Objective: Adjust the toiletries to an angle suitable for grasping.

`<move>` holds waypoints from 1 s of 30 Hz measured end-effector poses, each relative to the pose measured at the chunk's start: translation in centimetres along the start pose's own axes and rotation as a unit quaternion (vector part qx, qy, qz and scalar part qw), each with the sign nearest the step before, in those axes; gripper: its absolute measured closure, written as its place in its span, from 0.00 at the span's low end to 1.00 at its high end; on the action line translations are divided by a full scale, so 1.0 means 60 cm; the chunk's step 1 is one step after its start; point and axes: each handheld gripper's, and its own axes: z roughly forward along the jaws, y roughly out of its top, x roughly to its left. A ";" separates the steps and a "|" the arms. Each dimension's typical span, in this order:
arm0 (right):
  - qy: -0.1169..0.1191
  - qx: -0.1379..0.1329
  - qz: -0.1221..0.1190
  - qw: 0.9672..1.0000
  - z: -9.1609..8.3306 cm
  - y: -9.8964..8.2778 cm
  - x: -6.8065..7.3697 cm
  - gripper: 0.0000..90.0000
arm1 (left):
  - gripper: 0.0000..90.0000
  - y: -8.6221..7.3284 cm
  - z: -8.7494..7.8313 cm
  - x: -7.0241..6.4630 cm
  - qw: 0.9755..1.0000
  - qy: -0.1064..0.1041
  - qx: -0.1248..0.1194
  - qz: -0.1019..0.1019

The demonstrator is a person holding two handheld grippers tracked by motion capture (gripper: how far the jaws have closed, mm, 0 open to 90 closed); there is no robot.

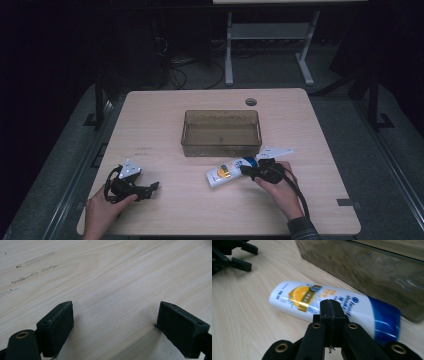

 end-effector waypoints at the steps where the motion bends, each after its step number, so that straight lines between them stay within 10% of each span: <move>1: 0.003 0.000 -0.003 1.000 0.003 0.003 0.004 1.00 | 0.14 0.000 0.000 0.000 1.000 0.000 0.000 0.000; 30: 0.045 0.006 -0.029 0.999 0.083 0.060 0.059 1.00 | 0.14 0.000 0.000 0.000 1.000 0.000 0.000 -0.001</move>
